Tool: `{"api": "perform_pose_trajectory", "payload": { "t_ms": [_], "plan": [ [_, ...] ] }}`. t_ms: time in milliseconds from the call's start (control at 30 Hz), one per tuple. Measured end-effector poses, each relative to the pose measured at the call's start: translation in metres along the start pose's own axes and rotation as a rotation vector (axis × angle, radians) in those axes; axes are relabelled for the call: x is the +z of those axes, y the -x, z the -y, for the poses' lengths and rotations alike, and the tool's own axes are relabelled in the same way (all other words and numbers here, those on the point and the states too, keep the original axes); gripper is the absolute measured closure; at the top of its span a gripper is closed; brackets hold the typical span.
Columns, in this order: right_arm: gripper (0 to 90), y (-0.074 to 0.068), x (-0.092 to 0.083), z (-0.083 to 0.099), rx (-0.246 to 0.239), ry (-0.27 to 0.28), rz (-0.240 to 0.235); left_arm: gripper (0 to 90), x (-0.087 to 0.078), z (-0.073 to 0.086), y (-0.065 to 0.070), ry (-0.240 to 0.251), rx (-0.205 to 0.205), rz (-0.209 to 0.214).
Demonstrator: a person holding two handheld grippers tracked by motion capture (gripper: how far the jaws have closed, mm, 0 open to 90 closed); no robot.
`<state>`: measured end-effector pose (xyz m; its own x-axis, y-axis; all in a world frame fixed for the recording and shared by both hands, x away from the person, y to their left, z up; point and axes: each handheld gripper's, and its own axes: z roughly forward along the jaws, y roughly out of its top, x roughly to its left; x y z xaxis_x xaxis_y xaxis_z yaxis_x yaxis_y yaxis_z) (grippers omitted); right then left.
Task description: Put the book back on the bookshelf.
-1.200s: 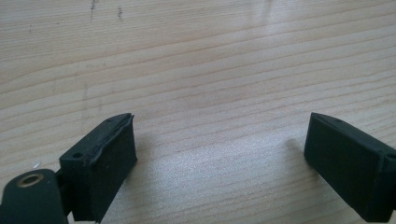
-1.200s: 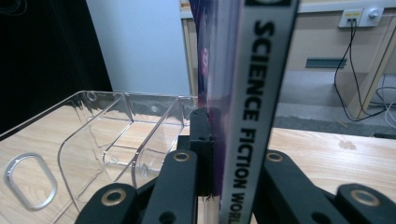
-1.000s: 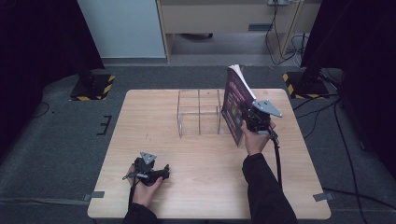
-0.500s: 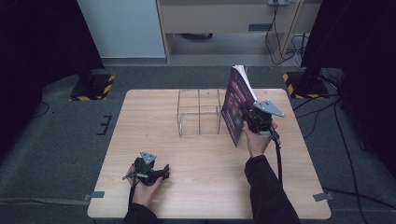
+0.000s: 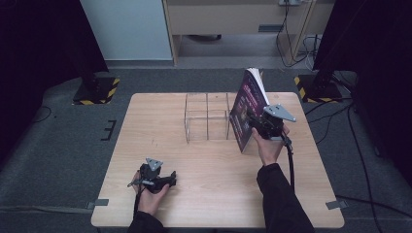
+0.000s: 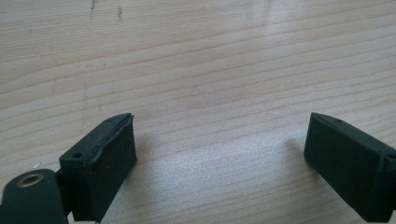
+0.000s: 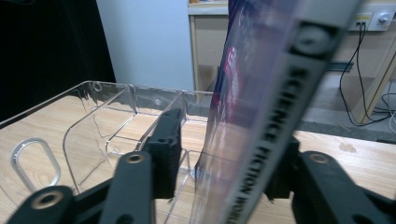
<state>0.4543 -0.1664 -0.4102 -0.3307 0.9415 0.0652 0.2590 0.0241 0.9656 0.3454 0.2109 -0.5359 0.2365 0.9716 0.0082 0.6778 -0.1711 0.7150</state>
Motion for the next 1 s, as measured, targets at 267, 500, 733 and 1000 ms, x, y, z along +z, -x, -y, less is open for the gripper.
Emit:
{"api": "perform_pose_trajectory", "payload": {
  "t_ms": [267,500,733,1000],
  "plan": [
    [72.0,-0.0002,-0.0025,-0.0027,-0.027,-0.019,0.028,8.1,0.0,0.0,0.0,0.0,0.0,0.0],
    [79.5,0.0011,-0.0028,-0.0042,0.015,-0.033,0.054,8.1,0.0,0.0,0.0,0.0,0.0,0.0],
    [82.5,-0.0031,-0.0047,-0.0044,0.017,-0.006,0.061,8.1,0.0,0.0,0.0,0.0,0.0,0.0],
    [81.3,-0.0035,-0.0048,-0.0028,0.008,0.004,0.064,8.1,0.0,0.0,0.0,0.0,0.0,0.0]
  ]
}}
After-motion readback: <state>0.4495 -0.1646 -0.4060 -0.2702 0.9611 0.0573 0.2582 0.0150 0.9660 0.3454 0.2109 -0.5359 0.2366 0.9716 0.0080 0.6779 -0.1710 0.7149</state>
